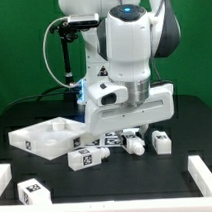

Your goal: Assemble one leg

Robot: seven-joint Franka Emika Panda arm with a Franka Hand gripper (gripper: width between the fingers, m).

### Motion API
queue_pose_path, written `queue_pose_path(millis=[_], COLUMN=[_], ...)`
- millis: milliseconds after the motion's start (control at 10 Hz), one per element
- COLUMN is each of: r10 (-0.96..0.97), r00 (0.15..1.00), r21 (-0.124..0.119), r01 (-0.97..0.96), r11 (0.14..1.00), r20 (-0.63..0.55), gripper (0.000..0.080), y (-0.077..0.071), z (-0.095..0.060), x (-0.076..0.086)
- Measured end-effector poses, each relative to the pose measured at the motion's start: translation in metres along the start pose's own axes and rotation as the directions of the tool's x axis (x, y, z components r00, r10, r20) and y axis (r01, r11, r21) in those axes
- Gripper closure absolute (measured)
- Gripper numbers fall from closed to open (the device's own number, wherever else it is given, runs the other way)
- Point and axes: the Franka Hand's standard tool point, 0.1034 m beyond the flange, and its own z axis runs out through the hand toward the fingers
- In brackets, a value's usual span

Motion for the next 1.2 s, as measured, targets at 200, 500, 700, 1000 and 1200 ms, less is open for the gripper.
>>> queue_pose_path(millis=[200, 500, 700, 1000, 1200], r10=[0.0, -0.05, -0.054, -0.103, -0.113], r00=[1.0, 0.998, 0.998, 0.995, 0.994], r21=[0.0, 0.01, 0.019, 0.015, 0.015], r01=[0.0, 0.05, 0.053, 0.103, 0.113], r11=[1.0, 0.999, 0.998, 0.995, 0.993], r20=[0.0, 0.023, 0.028, -0.001, 0.001], gripper=[0.0293, 0.0182, 0.0151, 0.015, 0.015], y=[0.0, 0.023, 0.047, 0.083, 0.081], z=[0.0, -0.018, -0.045, -0.057, -0.056], x=[0.0, -0.021, -0.031, -0.036, -0.036])
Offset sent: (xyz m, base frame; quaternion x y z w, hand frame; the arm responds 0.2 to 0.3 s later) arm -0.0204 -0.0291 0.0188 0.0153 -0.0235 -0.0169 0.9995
